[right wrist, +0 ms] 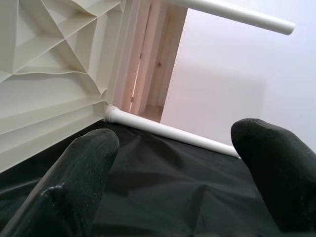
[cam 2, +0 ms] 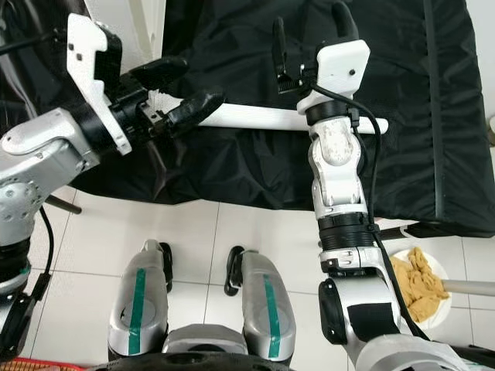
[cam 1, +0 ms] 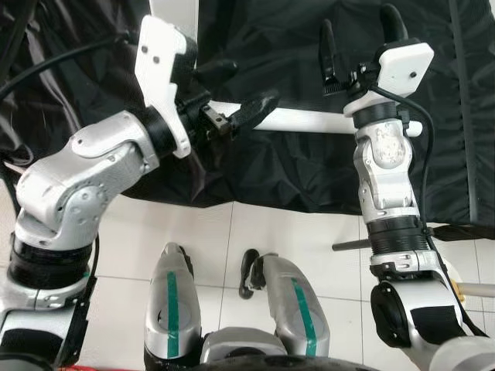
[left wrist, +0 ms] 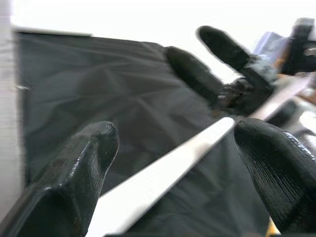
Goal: Building children table
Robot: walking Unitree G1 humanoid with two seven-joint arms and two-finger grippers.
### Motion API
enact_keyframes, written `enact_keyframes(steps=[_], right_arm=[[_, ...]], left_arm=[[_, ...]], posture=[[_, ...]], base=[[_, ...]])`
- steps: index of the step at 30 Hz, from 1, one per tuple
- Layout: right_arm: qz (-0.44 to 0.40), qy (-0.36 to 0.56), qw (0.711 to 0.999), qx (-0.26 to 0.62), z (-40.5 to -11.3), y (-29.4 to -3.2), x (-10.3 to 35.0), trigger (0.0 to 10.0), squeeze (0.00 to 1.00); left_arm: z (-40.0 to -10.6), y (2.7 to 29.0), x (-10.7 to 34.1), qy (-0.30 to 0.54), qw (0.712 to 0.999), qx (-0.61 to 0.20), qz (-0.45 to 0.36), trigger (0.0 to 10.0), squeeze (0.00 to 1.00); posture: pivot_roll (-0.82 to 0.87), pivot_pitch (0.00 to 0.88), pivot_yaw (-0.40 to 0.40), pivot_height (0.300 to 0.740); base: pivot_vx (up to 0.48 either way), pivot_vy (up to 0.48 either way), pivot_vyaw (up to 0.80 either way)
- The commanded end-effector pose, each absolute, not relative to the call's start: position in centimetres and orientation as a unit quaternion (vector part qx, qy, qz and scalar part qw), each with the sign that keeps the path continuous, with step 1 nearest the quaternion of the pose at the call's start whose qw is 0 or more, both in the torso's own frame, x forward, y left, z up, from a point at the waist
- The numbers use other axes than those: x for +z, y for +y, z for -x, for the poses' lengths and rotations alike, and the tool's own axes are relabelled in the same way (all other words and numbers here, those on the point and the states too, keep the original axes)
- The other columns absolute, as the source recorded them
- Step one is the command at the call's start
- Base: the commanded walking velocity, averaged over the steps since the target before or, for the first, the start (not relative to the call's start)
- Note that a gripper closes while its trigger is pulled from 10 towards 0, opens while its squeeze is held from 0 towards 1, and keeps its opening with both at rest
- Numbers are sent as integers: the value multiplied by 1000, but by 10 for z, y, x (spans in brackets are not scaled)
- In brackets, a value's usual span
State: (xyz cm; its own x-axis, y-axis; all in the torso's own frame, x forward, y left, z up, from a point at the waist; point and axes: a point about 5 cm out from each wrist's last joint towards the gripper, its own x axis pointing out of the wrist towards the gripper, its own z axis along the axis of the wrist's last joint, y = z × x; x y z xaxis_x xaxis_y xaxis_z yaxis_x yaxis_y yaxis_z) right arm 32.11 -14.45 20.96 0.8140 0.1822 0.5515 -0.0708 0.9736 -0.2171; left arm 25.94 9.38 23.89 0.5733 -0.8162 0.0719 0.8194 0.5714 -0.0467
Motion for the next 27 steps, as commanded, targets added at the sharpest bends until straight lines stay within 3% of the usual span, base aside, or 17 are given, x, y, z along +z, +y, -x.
enact_keyframes(steps=[1, 3, 5, 8, 22, 23, 27], right_arm=[[93, -296, 949, 55, -320, -149, 206, 10000, 0], [93, -296, 949, 55, -320, -149, 206, 10000, 0], [93, -296, 949, 48, -320, -151, 205, 10000, 0], [91, -296, 950, 44, -319, -151, 204, 10000, 0], [88, -294, 951, 39, -318, -150, 199, 10000, 0], [89, -294, 951, 40, -318, -150, 199, 10000, 0], [89, -294, 951, 40, -318, -151, 199, 10000, 0]], left_arm=[[-264, 91, 238, -26, 901, -433, 23, 10000, 0], [-264, 91, 238, -26, 901, -433, 23, 10000, 0], [-269, 91, 231, -22, 927, -374, 6, 10000, 0], [-272, 94, 225, -20, 944, -329, -9, 10000, 0], [-277, 125, 210, -3, 970, -237, -62, 10000, 0], [-279, 133, 208, 1, 978, -198, -70, 10000, 0], [-282, 137, 208, 4, 984, -168, -60, 10000, 0]], posture=[[145, 105, -86, 740], [145, 105, -86, 740], [150, 99, -79, 740], [150, 97, -80, 740], [170, 86, -96, 740], [172, 89, -97, 740], [172, 92, -97, 740]], base=[[0, 0, 0], [0, 0, 0], [0, 0, 0], [0, 0, 0], [0, 0, 0], [0, 0, 0], [0, 0, 0]])
